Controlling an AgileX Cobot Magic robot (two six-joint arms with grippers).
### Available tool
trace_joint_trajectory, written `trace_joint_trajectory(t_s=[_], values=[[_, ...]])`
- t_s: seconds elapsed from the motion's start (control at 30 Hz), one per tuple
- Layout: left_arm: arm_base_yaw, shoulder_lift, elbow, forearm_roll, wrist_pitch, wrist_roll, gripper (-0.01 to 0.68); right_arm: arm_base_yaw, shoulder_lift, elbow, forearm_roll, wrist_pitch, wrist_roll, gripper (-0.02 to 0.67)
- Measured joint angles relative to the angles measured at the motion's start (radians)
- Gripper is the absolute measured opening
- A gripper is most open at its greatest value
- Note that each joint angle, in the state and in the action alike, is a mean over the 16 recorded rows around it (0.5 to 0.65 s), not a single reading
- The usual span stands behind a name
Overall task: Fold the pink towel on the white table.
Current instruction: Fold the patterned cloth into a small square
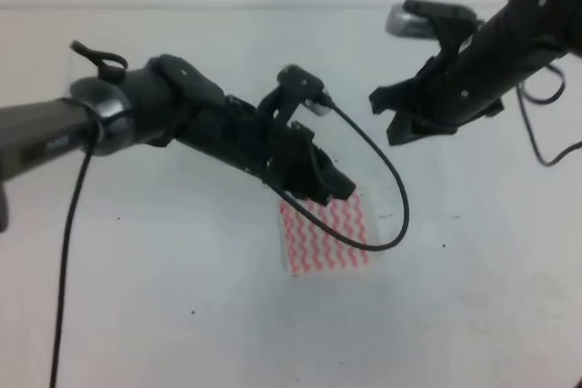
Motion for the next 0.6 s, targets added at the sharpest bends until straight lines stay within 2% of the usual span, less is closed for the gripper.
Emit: trace_joint_trajectory(t_s=[0.27,0.6], values=[[0.000,-0.241,0.167,-0.029,-0.163,0.016,0.000,0.000,-0.212,0.102,-0.017,-0.045,0.005,-0.002],[0.000,-0.623,0.493,-0.155,-0.447,0.069,0.000,0.000,-0.541,0.376,0.014,-0.164,0.005,-0.002]])
